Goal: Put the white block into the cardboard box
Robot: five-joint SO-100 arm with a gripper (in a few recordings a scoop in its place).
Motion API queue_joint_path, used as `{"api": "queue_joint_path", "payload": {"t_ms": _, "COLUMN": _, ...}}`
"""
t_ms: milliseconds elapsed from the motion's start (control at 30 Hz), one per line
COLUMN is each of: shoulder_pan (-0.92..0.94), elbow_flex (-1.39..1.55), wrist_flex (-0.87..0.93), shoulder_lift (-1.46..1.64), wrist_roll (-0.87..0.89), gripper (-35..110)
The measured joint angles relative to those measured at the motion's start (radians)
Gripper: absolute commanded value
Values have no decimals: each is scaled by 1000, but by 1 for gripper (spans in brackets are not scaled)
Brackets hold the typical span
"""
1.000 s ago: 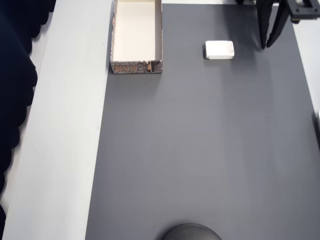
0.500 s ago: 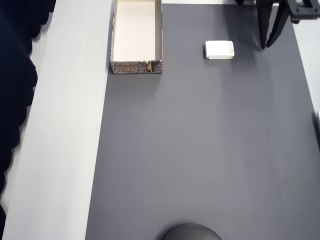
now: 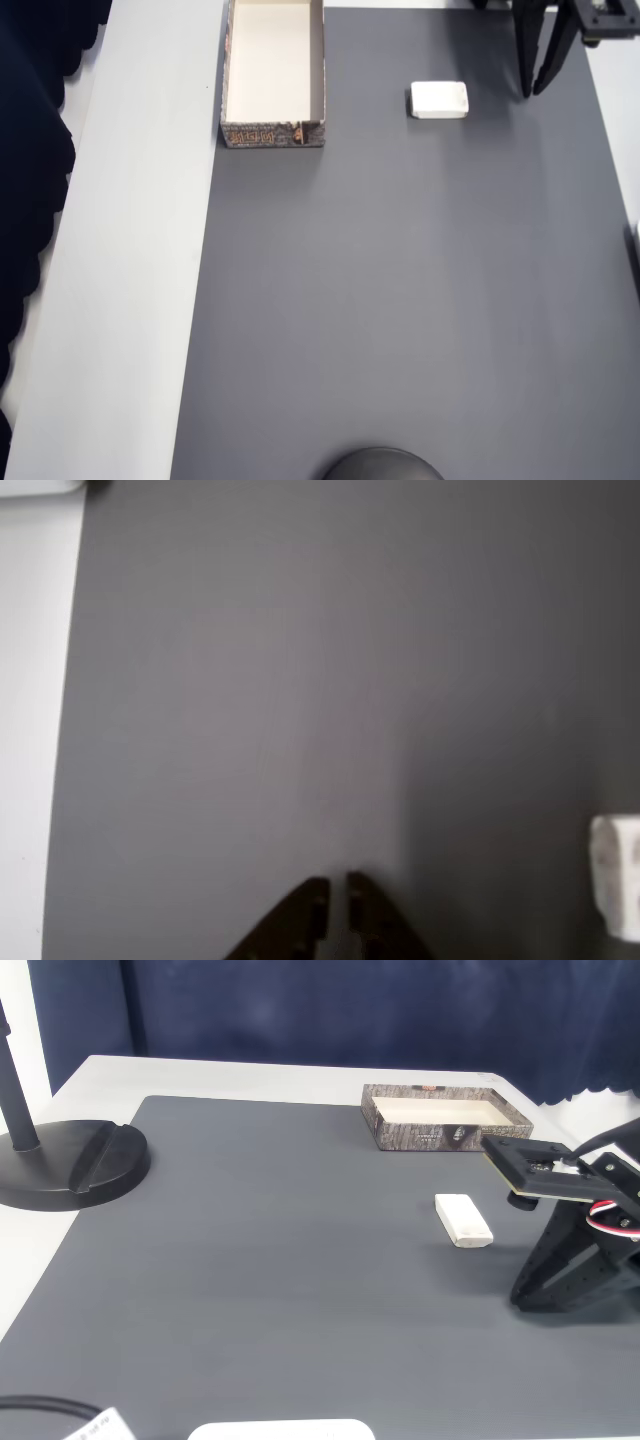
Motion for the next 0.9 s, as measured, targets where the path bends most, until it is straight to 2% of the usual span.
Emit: {"api": "queue_joint_path", "payload": {"t_ms": 900, "shoulder_pan": -9, "elbow_flex": 0, "wrist_flex": 0, "shoulder_lift": 0, "wrist_roll": 0, "gripper": -2}}
